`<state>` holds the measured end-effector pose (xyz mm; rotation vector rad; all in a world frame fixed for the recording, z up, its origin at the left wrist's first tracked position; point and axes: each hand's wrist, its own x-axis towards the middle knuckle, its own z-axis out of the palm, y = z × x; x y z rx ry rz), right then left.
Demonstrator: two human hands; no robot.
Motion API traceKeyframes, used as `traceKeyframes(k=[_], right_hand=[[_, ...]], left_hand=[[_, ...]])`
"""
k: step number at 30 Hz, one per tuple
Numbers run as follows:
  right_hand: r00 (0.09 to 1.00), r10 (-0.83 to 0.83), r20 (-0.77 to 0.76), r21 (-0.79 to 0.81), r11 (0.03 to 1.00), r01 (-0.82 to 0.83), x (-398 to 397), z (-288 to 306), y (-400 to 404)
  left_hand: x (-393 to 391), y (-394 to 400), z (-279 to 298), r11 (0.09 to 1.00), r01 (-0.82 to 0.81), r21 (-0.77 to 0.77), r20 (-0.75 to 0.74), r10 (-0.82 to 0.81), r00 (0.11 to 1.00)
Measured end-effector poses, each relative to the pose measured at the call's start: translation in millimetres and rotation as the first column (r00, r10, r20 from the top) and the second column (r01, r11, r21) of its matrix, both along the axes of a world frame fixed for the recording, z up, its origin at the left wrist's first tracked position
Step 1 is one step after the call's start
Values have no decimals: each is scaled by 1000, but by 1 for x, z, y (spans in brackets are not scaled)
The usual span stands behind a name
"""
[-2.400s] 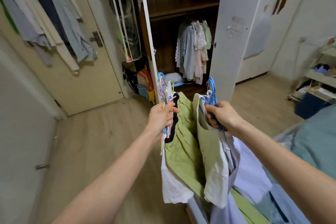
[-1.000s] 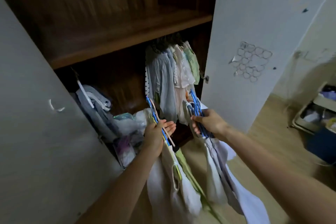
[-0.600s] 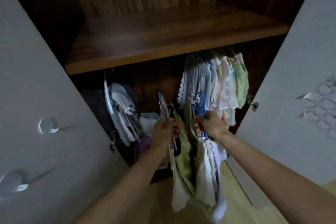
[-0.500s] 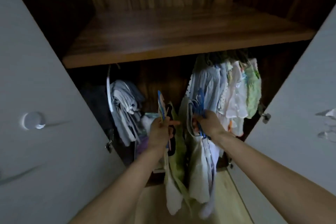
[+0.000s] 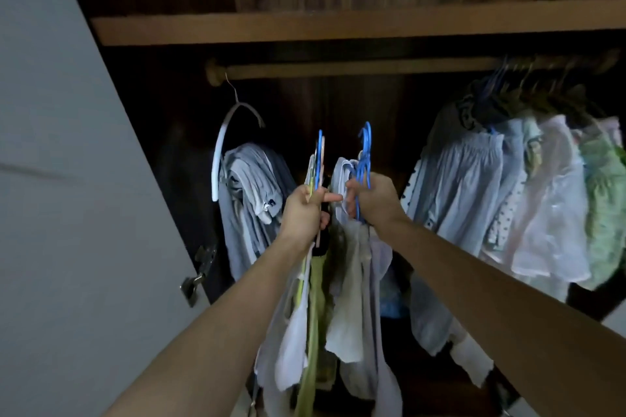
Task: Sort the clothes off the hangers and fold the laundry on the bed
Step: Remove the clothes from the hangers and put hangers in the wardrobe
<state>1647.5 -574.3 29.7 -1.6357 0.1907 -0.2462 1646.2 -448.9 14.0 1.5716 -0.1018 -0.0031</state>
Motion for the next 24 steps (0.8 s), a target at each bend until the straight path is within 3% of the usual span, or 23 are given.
traceKeyframes(k=[8, 14, 24], right_hand=[[987, 21, 161, -55, 998, -12, 50, -9, 1], [970, 19, 244, -20, 1000, -14, 73, 9, -1], [936, -13, 351, 12, 1000, 10, 105, 27, -20]], left_hand=[[55, 2, -2, 999, -47, -22, 211, 51, 976], [97, -7, 27, 998, -63, 4, 321, 58, 945], [155, -32, 59, 992, -20, -123, 334, 60, 941]])
